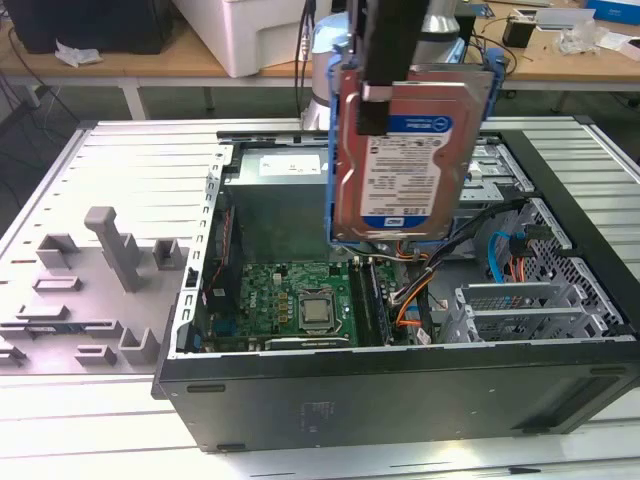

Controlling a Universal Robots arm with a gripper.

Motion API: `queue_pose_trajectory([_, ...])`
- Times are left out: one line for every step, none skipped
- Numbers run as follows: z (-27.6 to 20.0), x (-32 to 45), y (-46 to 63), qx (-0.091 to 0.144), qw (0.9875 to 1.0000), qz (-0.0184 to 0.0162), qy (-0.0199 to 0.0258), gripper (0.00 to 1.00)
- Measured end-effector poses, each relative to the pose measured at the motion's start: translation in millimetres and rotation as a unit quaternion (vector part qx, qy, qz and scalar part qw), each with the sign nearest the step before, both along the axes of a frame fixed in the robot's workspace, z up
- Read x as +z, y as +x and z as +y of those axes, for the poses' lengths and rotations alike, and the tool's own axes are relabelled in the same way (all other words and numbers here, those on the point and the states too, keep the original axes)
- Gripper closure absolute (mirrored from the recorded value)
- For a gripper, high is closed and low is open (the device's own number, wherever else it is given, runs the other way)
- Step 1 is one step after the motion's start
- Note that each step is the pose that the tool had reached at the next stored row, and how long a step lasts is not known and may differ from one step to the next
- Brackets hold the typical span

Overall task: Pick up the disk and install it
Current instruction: 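Pick up the disk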

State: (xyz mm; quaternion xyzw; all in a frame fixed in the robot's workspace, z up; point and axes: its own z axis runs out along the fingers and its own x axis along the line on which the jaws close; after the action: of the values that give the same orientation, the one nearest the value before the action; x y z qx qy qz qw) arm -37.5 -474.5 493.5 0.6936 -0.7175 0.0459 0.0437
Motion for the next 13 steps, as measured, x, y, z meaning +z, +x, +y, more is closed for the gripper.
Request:
queue_pose_trajectory([-0.1,0.0,3.7,0.000,1.0000,0.0000,0.0000,0.63])
queue_pose_trajectory([-0.3,0.0,7.5,0.000,1.0000,0.0000,0.0000,0.63])
queue_pose_trajectory([-0.5,0.0,12.0,0.000,1.0000,0.0000,0.0000,0.63])
queue_pose_trajectory([-0.7,0.0,18.0,0.001,1.0000,0.0000,0.0000,0.63])
queue_pose_trajectory([-0.9,0.0,24.6,0.001,1.0000,0.0000,0.0000,0.63])
queue_pose_trajectory([-1.1,0.0,29.2,0.001,1.0000,0.0000,0.0000,0.63])
queue_pose_trajectory([-1.1,0.0,32.3,0.001,1.0000,0.0000,0.0000,0.63])
queue_pose_trajectory([-1.4,-0.1,37.1,0.001,1.0000,0.0000,0.0001,0.63])
queue_pose_trajectory([-1.6,0.0,40.5,0.002,1.0000,0.0000,0.0001,0.63])
queue_pose_trajectory([-1.9,0.0,45.1,0.002,1.0000,0.0000,0.0001,0.63])
queue_pose_trajectory([-2.1,-0.1,48.4,0.002,1.0000,0.0000,0.0001,0.63])
queue_pose_trajectory([-2.3,0.0,52.3,0.002,1.0000,0.0000,0.0000,0.63])
queue_pose_trajectory([-2.5,0.0,55.5,0.002,1.0000,0.0000,0.0000,0.63])
